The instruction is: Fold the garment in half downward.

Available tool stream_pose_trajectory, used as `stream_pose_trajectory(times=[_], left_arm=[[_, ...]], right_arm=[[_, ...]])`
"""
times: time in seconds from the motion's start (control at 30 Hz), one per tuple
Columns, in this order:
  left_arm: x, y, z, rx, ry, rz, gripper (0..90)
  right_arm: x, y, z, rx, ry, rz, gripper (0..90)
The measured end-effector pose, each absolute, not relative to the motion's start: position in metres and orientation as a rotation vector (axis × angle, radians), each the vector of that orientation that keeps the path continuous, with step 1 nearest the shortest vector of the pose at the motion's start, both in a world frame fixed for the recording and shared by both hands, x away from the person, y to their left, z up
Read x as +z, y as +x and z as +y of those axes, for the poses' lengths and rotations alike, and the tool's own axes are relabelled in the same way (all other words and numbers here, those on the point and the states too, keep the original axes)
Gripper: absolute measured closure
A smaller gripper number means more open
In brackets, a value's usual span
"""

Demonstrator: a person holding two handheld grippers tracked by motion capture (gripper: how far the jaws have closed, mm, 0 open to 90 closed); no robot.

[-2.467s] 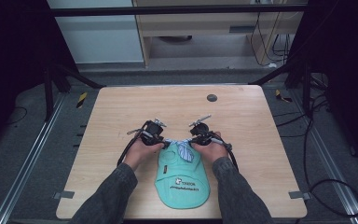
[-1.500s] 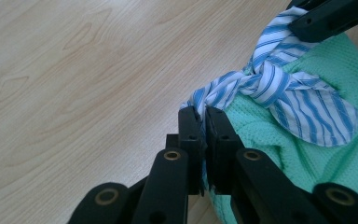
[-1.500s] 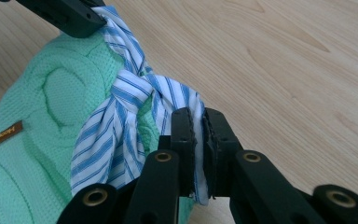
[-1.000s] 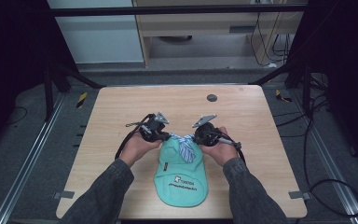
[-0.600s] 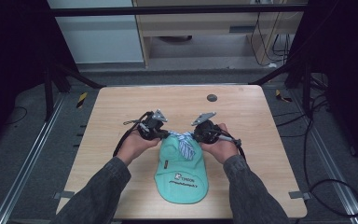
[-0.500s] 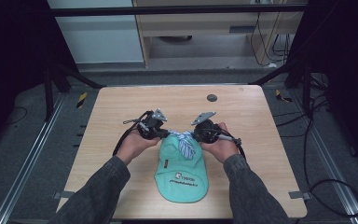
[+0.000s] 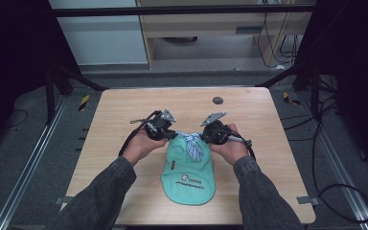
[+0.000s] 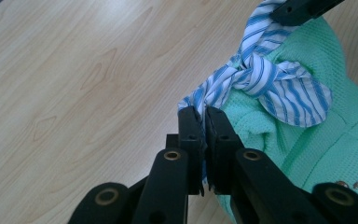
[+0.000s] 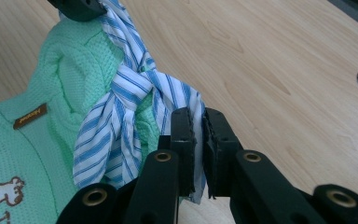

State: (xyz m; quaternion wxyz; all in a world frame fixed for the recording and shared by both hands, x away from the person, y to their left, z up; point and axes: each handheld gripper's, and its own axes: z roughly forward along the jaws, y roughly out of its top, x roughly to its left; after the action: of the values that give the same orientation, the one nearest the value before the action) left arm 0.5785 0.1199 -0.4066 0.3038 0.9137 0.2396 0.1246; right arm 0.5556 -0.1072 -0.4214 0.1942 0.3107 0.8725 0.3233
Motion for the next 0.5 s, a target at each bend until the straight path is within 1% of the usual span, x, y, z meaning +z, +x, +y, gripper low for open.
stream_pose_trajectory(times=[0.3,0.5], left_arm=[[-0.409,0.579,0.125,0.334,2.399,0.661,86.3],[-0.403,0.562,0.130,0.386,2.366,0.670,86.2]], right_arm=[[-0.420,0.559,-0.104,0.885,0.863,2.445,83.6],[-0.411,0.546,-0.098,0.882,0.831,2.410,83.6]])
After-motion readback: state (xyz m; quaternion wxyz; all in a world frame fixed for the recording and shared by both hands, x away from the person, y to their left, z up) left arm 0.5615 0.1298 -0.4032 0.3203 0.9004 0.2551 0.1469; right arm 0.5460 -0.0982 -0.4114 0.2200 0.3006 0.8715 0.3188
